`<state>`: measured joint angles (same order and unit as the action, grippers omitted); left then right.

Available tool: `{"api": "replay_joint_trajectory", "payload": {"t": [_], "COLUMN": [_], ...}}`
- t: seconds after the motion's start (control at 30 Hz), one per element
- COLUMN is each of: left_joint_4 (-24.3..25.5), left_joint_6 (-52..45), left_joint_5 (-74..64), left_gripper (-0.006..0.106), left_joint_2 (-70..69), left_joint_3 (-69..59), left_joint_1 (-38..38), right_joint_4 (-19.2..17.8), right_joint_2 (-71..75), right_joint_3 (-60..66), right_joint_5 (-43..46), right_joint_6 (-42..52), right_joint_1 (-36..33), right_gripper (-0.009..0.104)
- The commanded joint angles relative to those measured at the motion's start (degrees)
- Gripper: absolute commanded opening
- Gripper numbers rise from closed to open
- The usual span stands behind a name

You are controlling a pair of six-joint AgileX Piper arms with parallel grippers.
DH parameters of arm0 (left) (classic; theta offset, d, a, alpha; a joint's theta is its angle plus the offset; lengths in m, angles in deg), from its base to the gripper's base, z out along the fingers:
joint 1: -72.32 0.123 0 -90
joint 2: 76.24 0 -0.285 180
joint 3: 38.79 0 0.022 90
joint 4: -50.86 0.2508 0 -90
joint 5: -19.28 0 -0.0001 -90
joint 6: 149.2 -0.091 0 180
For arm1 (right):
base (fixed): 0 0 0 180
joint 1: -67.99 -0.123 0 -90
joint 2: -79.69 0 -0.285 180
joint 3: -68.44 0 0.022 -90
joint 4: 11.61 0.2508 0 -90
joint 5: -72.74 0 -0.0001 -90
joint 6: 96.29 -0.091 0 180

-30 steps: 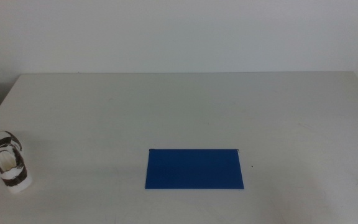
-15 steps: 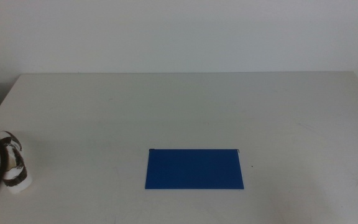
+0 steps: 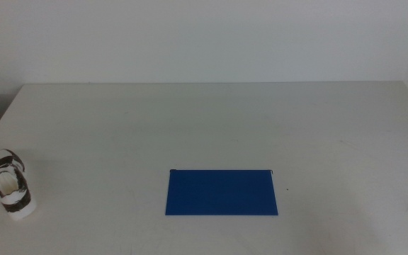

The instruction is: Use one arm to grab the shoe from the table and place it on the mat.

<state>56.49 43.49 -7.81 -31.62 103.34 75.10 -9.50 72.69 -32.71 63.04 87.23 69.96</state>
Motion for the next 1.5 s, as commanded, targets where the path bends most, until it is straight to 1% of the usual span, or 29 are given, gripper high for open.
{"api": "replay_joint_trajectory", "payload": {"t": [0.0,0.23,0.37,0.53,0.63,0.77,0.9,1.0,1.23,1.37,1.47], "left_joint_4": [0.22,1.36,2.83,3.40,4.14,3.97,0.04,-1.98,-2.84,-3.46,-4.94], "left_joint_6": [0.91,0.91,0.96,2.20,2.42,2.46,2.40,1.78,0.07,0.78,2.19], "left_joint_5": [-0.04,-17.35,-27.41,-38.67,-43.27,-47.76,-48.39,-48.39,-48.39,-46.49,-43.40], "left_gripper": [0.094,0.094,0.094,0.094,0.094,0.094,0.094,0.094,0.094,0.094,0.094], "left_joint_2": [2.14,10.91,17.72,26.03,31.21,36.86,40.55,42.67,46.65,49.01,51.42], "left_joint_3": [5.10,18.69,28.04,37.89,42.52,46.87,47.69,47.62,46.50,43.06,41.39], "left_joint_1": [-0.38,-0.38,-0.38,-0.38,-0.38,0.37,3.82,6.77,9.97,9.99,9.99], "right_joint_4": [-0.49,-0.49,-0.49,-0.49,-0.49,-0.49,-0.49,-0.49,-0.49,-0.49,-0.49], "right_joint_2": [1.21,1.21,1.21,1.21,1.21,1.21,1.21,1.21,1.21,1.21,1.21], "right_joint_3": [-0.54,-0.54,-0.54,-0.54,-0.54,-0.54,-0.54,-0.54,-0.54,-0.54,-0.54], "right_joint_5": [4.55,4.55,4.55,4.55,4.55,4.55,4.55,4.55,4.55,4.55,4.55], "right_joint_6": [0.72,0.72,0.72,0.72,0.72,0.72,0.72,0.72,0.72,0.72,0.72], "right_joint_1": [0.26,0.26,0.26,0.26,0.26,0.26,0.26,0.26,0.26,0.26,0.26], "right_gripper": [0.066,0.066,0.066,0.066,0.066,0.066,0.066,0.066,0.066,0.066,0.066]}}
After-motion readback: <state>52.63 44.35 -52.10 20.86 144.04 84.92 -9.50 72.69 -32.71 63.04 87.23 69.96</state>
